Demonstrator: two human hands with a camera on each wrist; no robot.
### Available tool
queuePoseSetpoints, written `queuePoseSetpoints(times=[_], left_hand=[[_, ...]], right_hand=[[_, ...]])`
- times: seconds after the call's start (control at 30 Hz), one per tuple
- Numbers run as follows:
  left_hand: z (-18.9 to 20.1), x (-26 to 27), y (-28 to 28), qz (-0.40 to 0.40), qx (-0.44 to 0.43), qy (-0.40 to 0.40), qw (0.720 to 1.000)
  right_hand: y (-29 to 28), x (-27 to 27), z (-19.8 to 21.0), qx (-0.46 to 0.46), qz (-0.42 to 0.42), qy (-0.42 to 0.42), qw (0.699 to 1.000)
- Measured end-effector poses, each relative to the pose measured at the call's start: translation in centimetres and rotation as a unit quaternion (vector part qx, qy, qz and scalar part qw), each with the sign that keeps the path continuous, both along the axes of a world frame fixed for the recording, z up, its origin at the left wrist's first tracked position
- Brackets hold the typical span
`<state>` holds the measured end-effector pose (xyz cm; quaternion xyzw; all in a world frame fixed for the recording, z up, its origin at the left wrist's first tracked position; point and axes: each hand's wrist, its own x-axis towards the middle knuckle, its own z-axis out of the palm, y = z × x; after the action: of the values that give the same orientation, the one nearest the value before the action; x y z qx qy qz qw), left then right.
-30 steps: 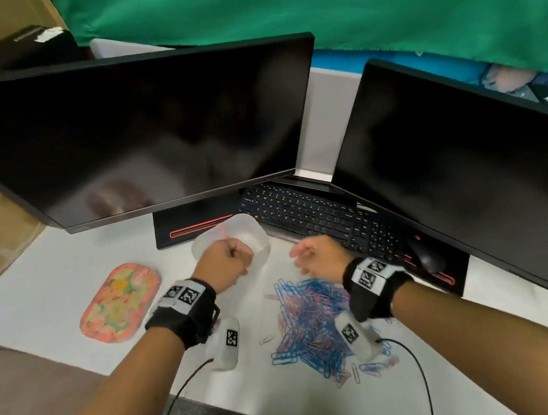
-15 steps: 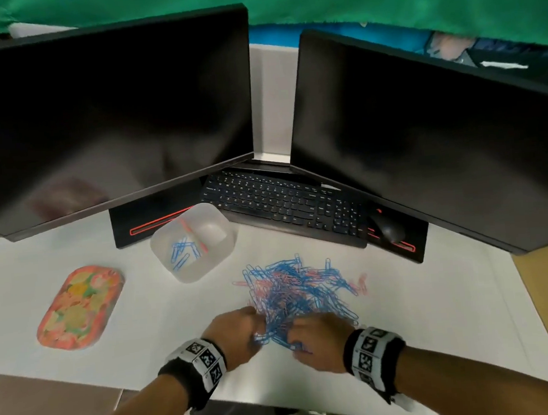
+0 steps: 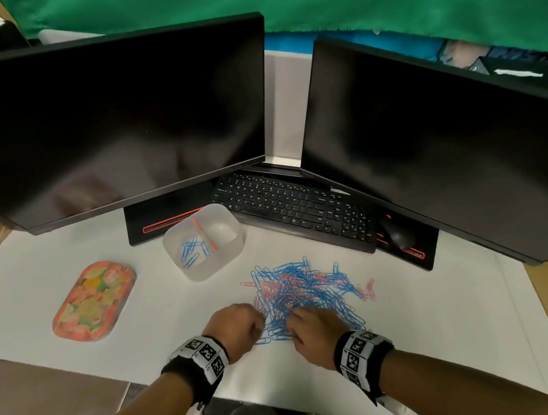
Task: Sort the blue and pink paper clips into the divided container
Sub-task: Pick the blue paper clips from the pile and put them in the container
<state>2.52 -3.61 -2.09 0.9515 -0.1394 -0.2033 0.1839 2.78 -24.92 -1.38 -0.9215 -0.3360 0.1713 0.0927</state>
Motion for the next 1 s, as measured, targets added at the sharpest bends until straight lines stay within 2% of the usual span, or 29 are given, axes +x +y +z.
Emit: queuePoseSetpoints(times=[0.13, 0.2, 0.3, 0.37, 0.53, 0.6, 0.67, 0.73, 0.8, 0.9, 1.0], left_hand=[[0.2, 0.2, 0.9, 0.067, -0.074, 0.009, 0.995], [0.5, 0.3, 1.1, 0.099, -0.118, 0.02, 0.988], [0.8, 0.4, 1.3, 0.183, -0.218, 0.064, 0.957], [0.8, 0.3, 1.3, 0.224, -0.255, 0.083, 0.937], [0.6, 0.1, 1.2, 0.273, -0.322, 0.149, 0.894], [0.3, 0.0, 1.1, 0.272, -0.325, 0.178, 0.888], [0.0, -0.2, 1.1, 0.248, -0.273, 0.172, 0.913], [-0.3, -0.5, 1.1, 0.188, -0.194, 0.14, 0.953], [-0.6, -0.9, 0.9, 0.114, -0.133, 0.107, 0.979], [-1.2, -1.4, 0.5, 0.023, -0.051, 0.05, 0.997], [-1.5, -1.5, 0.4, -0.008, -0.016, 0.023, 1.0]], right_hand=[[1.0, -0.3, -0.6, -0.022, 0.039, -0.02, 0.999], [1.2, -0.2, -1.2, -0.014, 0.03, 0.0, 0.999], [1.7, 0.1, -0.7, -0.015, 0.01, 0.026, 0.999], [2.0, 0.3, -0.1, -0.015, 0.01, 0.035, 0.999], [2.2, 0.4, -0.1, 0.019, 0.062, 0.062, 0.996], [2.1, 0.4, -0.7, 0.02, 0.089, 0.072, 0.993], [2.2, 0.4, -0.8, 0.019, 0.104, 0.08, 0.991], [2.4, 0.5, -0.5, 0.029, 0.087, 0.074, 0.993], [2.6, 0.4, -0.2, 0.027, 0.076, 0.075, 0.994], [2.7, 0.3, 0.1, 0.023, 0.072, 0.075, 0.994], [2.7, 0.4, 0.1, 0.025, 0.084, 0.07, 0.994]])
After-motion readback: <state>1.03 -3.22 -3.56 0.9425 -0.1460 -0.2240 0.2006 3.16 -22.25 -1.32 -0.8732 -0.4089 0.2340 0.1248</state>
